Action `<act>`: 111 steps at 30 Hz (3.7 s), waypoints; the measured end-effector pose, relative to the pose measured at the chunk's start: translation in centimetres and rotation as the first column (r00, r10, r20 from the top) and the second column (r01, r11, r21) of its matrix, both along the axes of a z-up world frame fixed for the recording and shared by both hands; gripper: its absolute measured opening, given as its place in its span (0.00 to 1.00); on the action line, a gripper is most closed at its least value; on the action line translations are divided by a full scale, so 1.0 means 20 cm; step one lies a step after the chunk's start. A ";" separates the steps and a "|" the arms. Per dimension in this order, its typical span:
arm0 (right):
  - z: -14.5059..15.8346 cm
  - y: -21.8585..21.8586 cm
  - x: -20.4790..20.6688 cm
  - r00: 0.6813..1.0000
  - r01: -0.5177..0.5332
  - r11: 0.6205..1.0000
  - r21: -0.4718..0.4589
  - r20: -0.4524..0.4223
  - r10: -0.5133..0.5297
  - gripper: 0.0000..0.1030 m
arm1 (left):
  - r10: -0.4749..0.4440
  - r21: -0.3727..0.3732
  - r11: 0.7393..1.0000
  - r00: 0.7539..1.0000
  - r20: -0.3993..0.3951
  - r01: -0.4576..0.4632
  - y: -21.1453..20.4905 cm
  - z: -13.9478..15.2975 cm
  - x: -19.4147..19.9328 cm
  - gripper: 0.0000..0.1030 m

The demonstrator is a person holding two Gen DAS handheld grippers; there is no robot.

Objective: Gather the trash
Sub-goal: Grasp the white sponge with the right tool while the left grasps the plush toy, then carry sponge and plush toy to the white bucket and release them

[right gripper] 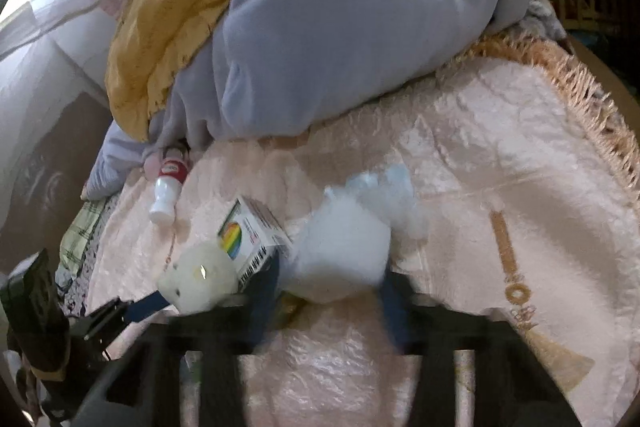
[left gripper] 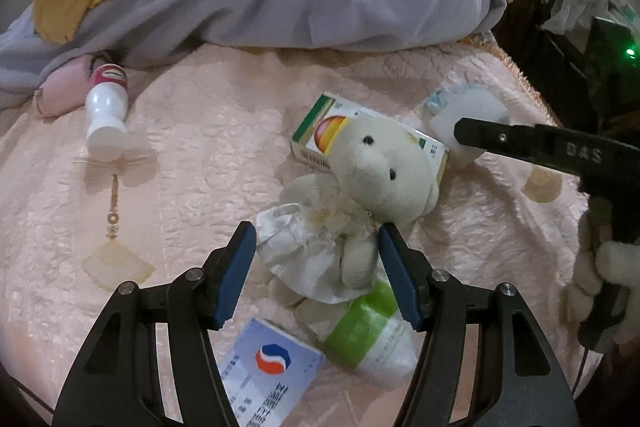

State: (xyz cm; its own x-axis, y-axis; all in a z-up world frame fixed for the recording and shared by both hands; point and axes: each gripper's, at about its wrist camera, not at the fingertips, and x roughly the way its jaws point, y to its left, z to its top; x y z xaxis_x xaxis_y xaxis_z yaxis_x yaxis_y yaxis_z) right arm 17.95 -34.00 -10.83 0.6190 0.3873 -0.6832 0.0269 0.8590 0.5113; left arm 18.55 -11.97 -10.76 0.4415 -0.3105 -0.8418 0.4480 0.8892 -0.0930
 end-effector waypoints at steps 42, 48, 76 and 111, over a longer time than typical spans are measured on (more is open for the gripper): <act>0.42 -0.28 -1.22 0.982 0.016 0.992 -0.125 0.191 0.008 0.27 | -0.140 -0.234 0.962 0.990 0.022 0.141 -0.32 0.62 -0.67 0.19; 0.41 -0.36 -1.30 0.982 0.039 0.993 -0.112 0.190 -0.017 0.27 | -0.146 -0.211 0.967 0.989 -0.009 0.141 -0.37 0.58 -0.68 0.18; -0.11 0.21 -0.78 0.979 -0.199 0.978 0.068 -0.018 0.201 0.27 | -0.046 -0.254 0.967 0.993 -0.106 0.017 -0.06 0.48 -0.63 0.18; 0.18 -1.16 -1.72 0.955 0.296 0.941 -0.164 0.045 -0.293 0.27 | -0.428 -0.153 0.892 0.904 0.009 0.424 -1.35 0.55 -1.04 0.18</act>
